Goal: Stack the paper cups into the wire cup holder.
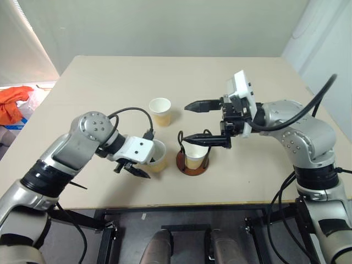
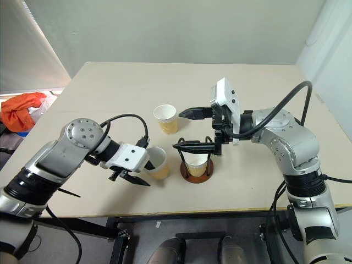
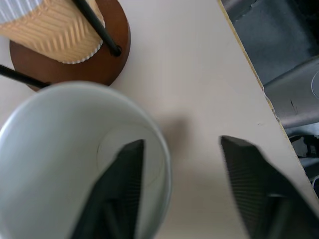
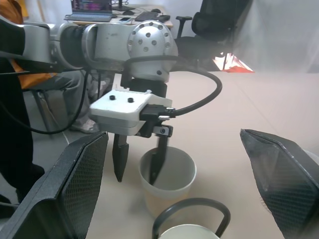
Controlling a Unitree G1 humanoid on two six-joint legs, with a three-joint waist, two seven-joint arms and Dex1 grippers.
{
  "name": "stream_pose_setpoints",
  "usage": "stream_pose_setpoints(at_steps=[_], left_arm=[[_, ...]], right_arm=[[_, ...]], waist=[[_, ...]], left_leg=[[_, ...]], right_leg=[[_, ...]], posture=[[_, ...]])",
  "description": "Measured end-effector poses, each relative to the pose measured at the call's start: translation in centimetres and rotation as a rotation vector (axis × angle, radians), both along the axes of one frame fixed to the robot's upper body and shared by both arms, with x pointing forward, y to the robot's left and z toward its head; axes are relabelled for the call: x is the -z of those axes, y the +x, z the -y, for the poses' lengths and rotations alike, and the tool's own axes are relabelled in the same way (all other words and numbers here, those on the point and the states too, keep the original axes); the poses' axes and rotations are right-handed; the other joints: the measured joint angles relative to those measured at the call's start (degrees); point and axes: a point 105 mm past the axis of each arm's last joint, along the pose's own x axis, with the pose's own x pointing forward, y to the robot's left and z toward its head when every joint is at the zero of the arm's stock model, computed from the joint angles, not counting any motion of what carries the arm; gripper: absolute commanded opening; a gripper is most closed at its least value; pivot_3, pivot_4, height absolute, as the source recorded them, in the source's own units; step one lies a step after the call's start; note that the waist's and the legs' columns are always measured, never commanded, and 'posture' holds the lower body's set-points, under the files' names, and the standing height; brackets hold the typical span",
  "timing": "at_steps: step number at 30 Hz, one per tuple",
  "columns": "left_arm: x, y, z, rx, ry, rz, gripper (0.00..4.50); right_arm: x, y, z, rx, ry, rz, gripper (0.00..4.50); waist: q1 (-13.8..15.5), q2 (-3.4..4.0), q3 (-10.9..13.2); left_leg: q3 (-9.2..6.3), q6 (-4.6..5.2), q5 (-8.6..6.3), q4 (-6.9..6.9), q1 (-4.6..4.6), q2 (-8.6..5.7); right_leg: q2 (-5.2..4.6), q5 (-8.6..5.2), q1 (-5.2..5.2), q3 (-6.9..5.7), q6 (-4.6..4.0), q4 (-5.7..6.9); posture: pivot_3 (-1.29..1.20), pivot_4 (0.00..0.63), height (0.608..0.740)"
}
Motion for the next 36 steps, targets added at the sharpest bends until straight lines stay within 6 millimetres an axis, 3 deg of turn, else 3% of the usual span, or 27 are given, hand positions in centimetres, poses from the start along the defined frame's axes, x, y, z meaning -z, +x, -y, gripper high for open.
stream_pose_setpoints(at_steps=[4,10,14,17,20,22,25,30,36], left_arm=[[-0.3,0.0,0.2,0.018,-0.011,0.001,0.03],[-2.3,-0.1,0.1,0.044,-0.050,0.015,0.03],[-5.9,1.2,0.4,0.039,-0.121,0.082,0.03],[-10.0,2.1,1.0,0.057,-0.215,0.156,0.03],[-14.7,1.0,3.2,0.178,-0.367,0.197,0.03],[-16.4,-0.2,4.6,0.276,-0.412,0.207,0.03],[-15.8,-1.1,6.3,0.382,-0.410,0.155,0.03],[-12.5,-1.0,9.9,0.543,-0.309,0.080,0.03],[-10.8,1.2,10.5,0.560,-0.209,0.129,0.03]], right_arm=[[0.1,-0.2,0.3,0.003,-0.011,0.004,4.50],[0.9,-0.3,2.9,0.064,-0.018,-0.023,4.50],[0.6,-0.4,6.5,0.191,0.032,-0.032,4.50],[2.2,-1.5,11.3,0.347,0.070,-0.063,4.50],[4.4,-3.4,15.7,0.505,0.150,-0.120,4.50],[4.9,-4.6,17.3,0.582,0.165,-0.120,4.50],[5.1,-5.8,18.2,0.649,0.144,-0.103,4.50],[3.9,-6.0,16.6,0.641,0.155,-0.029,4.50],[3.2,-6.1,16.0,0.674,0.209,-0.011,4.50]], waist=[[0.0,-0.01,0.0],[0.4,-0.02,0.0],[1.1,-0.08,0.0],[1.8,-0.18,0.0],[2.1,-0.18,0.0],[1.9,-0.10,-0.1],[0.9,-0.02,-0.1],[0.5,-0.05,0.0],[0.7,-0.07,0.0]], left_leg=[[0.00,0.01,0.00,0.00,-0.01,0.00],[-0.01,0.03,0.01,0.02,-0.11,-0.01],[-0.02,0.06,0.03,0.11,-0.15,-0.05],[-0.09,0.13,-0.02,0.11,-0.28,-0.11],[-0.08,0.24,-0.20,0.28,-0.52,-0.20],[0.04,0.35,-0.41,0.39,-0.54,-0.22],[0.31,0.49,-0.67,0.50,-0.36,-0.23],[0.25,0.78,-0.62,1.03,-0.15,-0.26],[0.22,0.91,-0.73,1.28,-0.23,-0.30]], right_leg=[[0.00,0.01,0.01,0.00,0.01,-0.02],[0.00,0.05,0.01,-0.01,0.10,-0.05],[-0.02,0.08,0.08,0.00,0.15,-0.12],[-0.03,0.07,0.14,-0.03,0.27,-0.36],[-0.05,0.03,0.09,-0.01,0.55,-0.52],[-0.10,0.08,0.15,0.04,0.80,-0.74],[-0.11,-0.05,0.66,0.23,1.29,-0.94],[-0.12,0.05,0.93,0.33,1.63,-0.96],[-0.12,-0.01,1.06,0.32,1.76,-0.98]], posture=[[0.00,0.150,0.740],[0.00,0.150,0.740],[0.00,0.150,0.740],[0.00,0.150,0.740],[0.00,0.150,0.740],[0.00,0.150,0.740],[0.00,0.150,0.740],[0.00,0.150,0.740],[0.00,0.150,0.740]])
